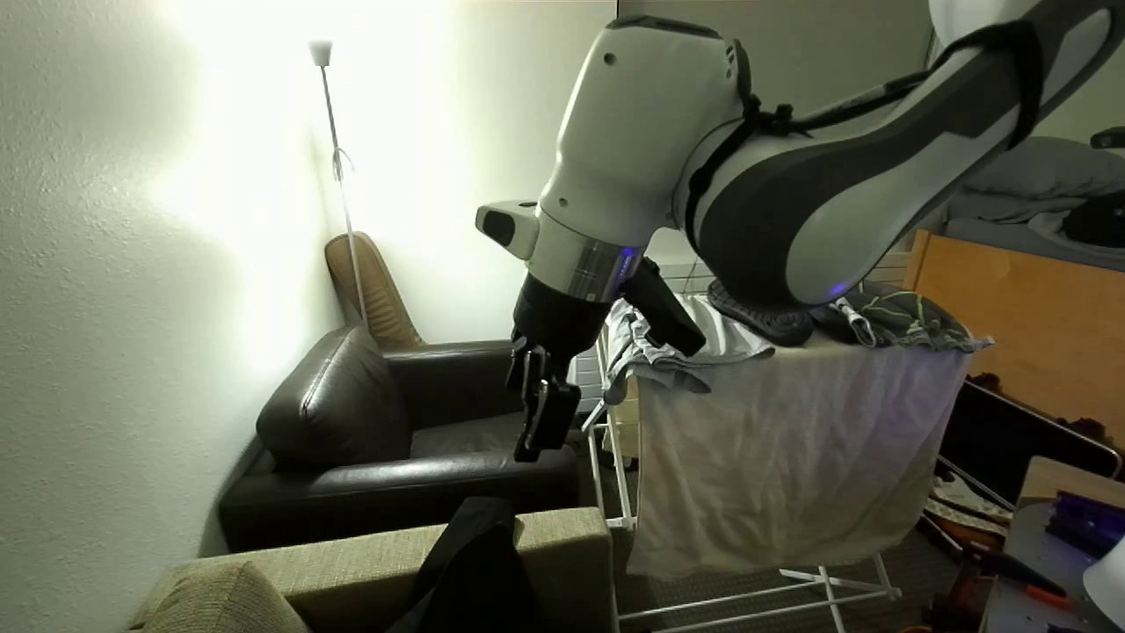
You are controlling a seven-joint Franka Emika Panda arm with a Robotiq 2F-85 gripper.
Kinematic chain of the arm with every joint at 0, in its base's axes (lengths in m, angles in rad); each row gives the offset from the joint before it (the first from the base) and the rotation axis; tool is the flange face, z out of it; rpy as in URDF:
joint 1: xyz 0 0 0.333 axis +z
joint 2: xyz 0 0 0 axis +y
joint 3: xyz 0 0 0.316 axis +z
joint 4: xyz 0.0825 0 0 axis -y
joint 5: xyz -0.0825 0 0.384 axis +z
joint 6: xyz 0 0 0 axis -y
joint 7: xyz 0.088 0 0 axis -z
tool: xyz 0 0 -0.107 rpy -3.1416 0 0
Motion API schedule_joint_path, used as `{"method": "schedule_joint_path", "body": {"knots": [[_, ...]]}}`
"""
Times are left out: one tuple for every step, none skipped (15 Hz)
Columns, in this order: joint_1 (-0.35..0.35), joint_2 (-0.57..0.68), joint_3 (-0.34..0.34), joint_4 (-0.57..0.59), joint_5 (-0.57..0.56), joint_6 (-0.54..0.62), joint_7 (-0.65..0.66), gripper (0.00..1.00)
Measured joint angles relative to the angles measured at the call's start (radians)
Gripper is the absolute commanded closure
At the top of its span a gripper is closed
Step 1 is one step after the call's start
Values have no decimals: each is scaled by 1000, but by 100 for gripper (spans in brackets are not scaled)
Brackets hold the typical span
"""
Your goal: Put the black shirt on the sofa.
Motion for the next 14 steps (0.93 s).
{"method": "schedule_joint_path", "body": {"knots": [[-3, -9, 3, -10, 0, 0, 0, 0], [-3, -14, 5, -15, 0, 0, 0, 0], [-3, -15, 6, -16, 0, 0, 0, 0], [-4, -15, 6, -16, 0, 0, 0, 0], [-4, -15, 7, -16, 0, 0, 0, 0], [-10, -13, 13, -15, 0, -1, 0, 0], [-18, -11, 22, -12, 0, -1, 0, 0], [-23, -10, 27, -12, -1, -2, 7, 0], [-24, -10, 28, -12, -7, -3, 28, 0], [-24, -10, 28, -15, -24, -4, 62, 0], [-24, -10, 29, -19, -40, -5, 101, 0], [-23, -11, 29, -25, -56, -5, 140, 0], [-23, -13, 31, -35, -68, -5, 182, 0], [-23, -18, 33, -49, -75, -5, 221, 0]]}}
